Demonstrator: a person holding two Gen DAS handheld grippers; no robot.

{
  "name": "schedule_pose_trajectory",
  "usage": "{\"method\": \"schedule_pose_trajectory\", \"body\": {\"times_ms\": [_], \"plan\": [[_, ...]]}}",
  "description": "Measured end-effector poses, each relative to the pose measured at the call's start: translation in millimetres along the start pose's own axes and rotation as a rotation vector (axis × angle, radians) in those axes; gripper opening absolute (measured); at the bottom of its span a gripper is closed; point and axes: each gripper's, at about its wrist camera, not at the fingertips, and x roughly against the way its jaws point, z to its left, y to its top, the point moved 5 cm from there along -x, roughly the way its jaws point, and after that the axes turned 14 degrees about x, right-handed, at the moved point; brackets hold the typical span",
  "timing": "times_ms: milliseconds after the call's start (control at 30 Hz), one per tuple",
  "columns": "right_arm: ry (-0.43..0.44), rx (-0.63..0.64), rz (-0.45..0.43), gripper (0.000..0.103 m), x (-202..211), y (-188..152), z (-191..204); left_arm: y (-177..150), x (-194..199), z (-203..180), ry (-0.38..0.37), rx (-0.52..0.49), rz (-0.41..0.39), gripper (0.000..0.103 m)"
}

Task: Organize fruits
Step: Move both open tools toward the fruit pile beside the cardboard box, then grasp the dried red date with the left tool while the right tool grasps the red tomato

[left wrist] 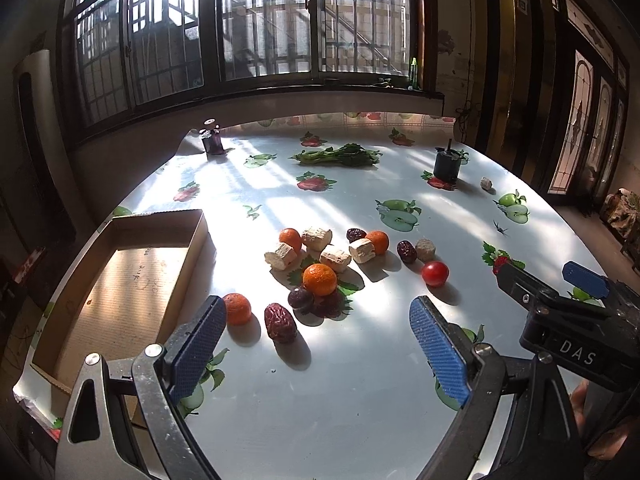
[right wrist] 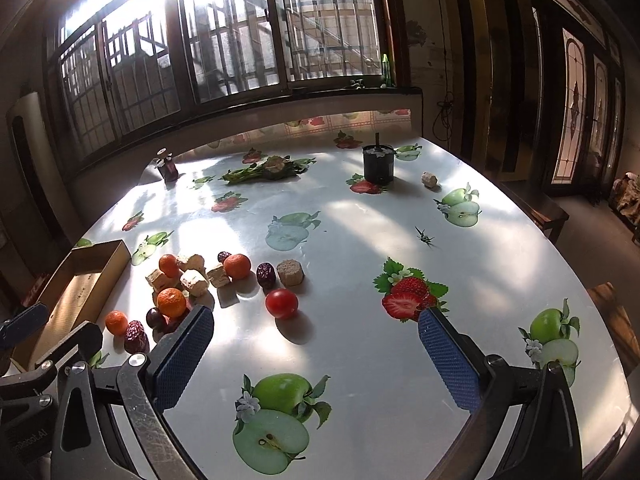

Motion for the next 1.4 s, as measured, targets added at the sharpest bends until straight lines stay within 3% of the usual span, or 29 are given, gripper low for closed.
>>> {"method": "schedule_pose_trajectory", "body": {"times_ms": [333,500,633,767,833,967,1033,1100,1200,1400], "plan": [[0.035,-0.005,0.015,0.103,0.8,-6.6,12.5,-1.4,-3.6,20.0,0.008,0.038,0.019,0.093],[0.080,-0.024,0.014,0.102,2.6,-3.5,12.7,22.7,5.5,60.2,0.067,0.071,-0.030,0.093],[0.130,0.000,-0.016,0.092,14.3,21.1,13.8,40.7,12.4,100.4,0.126,0.122,-0.061,0.093],[0.155,0.091,-0.032,0.083,16.5,48.4,25.1,45.8,10.3,119.0,0.139,0.149,-0.061,0.093],[0.177,0.119,-0.019,0.072,5.1,52.8,29.2,42.8,2.6,119.1,0.118,0.150,-0.035,0.093],[0.207,0.079,0.119,0.037,-43.8,39.0,21.4,25.0,-21.2,98.8,0.027,0.122,0.061,0.092],[0.259,0.010,0.176,0.034,-63.0,25.9,12.5,15.9,-33.4,85.6,0.003,0.085,0.103,0.084],[0.264,-0.016,0.194,0.034,-73.5,16.9,7.8,9.0,-46.0,76.3,-0.022,0.061,0.149,0.066],[0.275,-0.021,0.221,0.034,-85.1,9.8,8.7,0.6,-66.4,70.5,-0.035,0.079,0.214,0.064],[0.288,-0.023,0.259,0.034,-108.0,6.2,12.0,-6.4,-84.0,63.7,-0.041,0.081,0.251,0.064]]}}
